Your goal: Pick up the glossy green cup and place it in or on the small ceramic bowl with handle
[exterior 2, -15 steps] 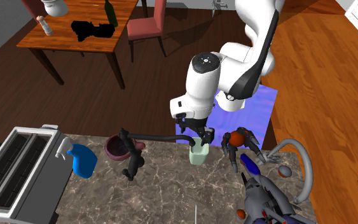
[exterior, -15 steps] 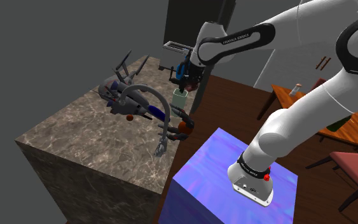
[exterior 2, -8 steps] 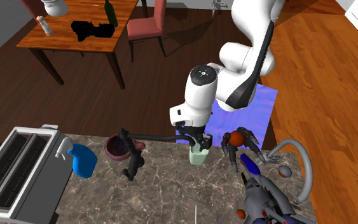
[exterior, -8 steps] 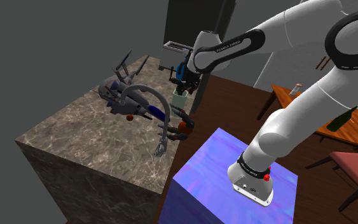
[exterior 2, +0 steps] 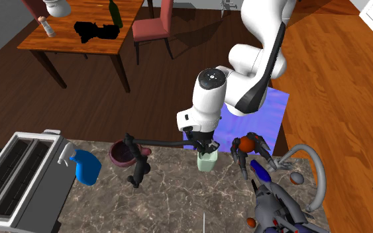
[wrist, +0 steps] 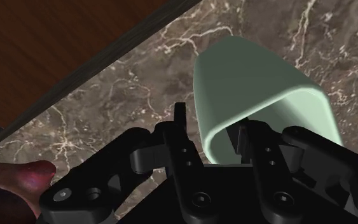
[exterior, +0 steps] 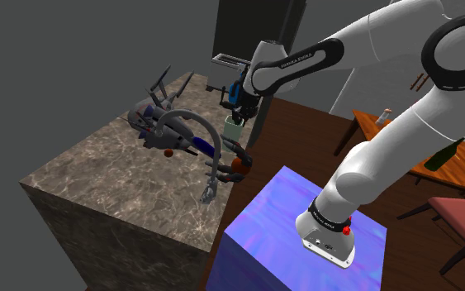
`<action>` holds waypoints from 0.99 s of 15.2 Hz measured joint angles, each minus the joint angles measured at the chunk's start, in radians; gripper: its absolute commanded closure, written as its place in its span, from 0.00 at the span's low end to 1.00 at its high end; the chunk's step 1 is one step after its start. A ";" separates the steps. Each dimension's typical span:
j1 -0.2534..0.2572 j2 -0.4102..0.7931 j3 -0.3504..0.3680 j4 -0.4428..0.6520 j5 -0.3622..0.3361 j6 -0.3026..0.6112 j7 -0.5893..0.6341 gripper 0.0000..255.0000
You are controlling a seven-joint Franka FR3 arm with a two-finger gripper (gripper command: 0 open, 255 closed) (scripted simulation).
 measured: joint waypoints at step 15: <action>-0.001 -0.049 0.004 0.041 -0.006 -0.089 0.008 1.00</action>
